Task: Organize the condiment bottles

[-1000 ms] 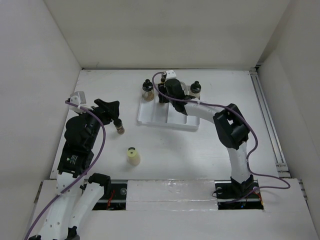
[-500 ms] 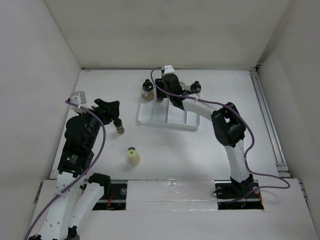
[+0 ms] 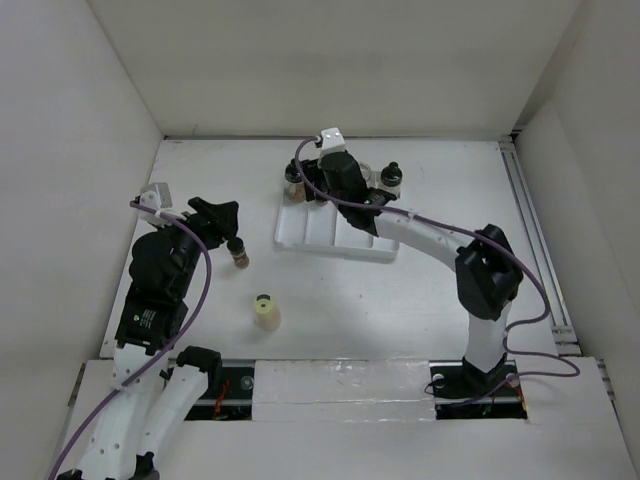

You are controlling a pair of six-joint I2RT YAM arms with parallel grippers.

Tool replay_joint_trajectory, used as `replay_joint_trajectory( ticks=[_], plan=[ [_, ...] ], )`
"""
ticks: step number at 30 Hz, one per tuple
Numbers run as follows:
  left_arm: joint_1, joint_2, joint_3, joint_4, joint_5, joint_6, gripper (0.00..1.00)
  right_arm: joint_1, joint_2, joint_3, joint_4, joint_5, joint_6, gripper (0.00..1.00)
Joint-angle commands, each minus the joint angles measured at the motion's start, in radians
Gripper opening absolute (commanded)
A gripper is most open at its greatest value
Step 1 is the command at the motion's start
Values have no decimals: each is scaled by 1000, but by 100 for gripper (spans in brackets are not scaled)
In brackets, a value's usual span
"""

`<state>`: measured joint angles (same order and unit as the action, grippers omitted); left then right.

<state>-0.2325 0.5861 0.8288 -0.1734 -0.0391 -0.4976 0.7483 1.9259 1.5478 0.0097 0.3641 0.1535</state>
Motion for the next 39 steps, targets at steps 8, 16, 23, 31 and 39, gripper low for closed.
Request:
replay_joint_trajectory(
  ticks=[8, 16, 23, 31, 39],
  plan=[
    [7, -83, 18, -8, -228, -84, 69, 144, 2, -114, 210, -580, 4, 71],
    [7, -123, 18, -31, -344, -153, 69, 229, 191, 75, 153, -715, -25, 74],
    [7, -123, 9, -11, -271, -119, 69, 249, 349, 245, 110, -670, -25, 74],
    [7, -114, 0, 17, -226, -90, 69, 258, 438, 350, 122, -515, 21, 71],
    [7, -104, -10, 26, -193, -81, 69, 258, 398, 290, 248, -514, 66, 47]
  ],
)
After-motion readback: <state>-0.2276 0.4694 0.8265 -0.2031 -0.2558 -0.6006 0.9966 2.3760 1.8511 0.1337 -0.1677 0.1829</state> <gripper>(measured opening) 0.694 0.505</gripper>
